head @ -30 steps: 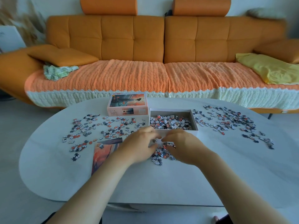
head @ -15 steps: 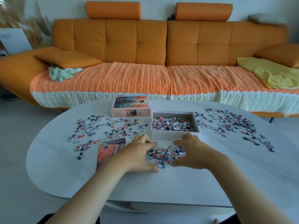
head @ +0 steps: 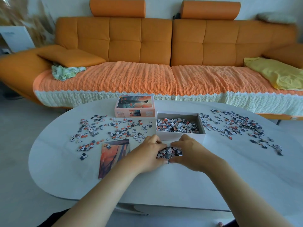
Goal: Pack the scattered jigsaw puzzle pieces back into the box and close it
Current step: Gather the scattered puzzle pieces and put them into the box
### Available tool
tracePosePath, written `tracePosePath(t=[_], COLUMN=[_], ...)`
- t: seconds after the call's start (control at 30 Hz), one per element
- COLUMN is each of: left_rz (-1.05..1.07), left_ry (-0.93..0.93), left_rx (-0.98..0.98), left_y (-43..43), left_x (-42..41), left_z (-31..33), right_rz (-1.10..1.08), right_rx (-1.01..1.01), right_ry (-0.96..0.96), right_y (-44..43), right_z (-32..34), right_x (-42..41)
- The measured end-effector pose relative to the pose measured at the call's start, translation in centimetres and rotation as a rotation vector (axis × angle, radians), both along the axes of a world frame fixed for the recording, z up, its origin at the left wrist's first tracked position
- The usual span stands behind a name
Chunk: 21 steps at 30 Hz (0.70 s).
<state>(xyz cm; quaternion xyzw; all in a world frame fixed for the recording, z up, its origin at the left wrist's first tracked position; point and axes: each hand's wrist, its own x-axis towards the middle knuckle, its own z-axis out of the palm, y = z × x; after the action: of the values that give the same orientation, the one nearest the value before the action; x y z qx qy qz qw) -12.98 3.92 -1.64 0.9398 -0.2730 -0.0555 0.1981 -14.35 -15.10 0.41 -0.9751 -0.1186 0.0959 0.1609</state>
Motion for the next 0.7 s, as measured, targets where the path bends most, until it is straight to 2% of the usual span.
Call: tracePosePath(t=[0.2,0.4,0.5,0.7], left_rz=[0.050,0.095,0.120,0.195], left_ry=[-0.008,0.007,0.048,0.009], left_rx=[-0.123,-0.200,-0.281,-0.490], left_y=[-0.4,-0.4,-0.5,-2.0], left_x=[0.4,0.8,1.2,3.3], left_z=[0.1,0.3,0.9,3.0], right_rz=[-0.045,-0.069,-0.105,-0.211], right_rx=[0.141,0.123,0.197,0.365], right_ry=[-0.049,-0.095,-0.104,-0.301], right_y=[0.7,0.5,0.1,-1.1], right_z=[0.1,0.2,1.0,2.4], right_x=[0.3,0.7,1.0,2.8])
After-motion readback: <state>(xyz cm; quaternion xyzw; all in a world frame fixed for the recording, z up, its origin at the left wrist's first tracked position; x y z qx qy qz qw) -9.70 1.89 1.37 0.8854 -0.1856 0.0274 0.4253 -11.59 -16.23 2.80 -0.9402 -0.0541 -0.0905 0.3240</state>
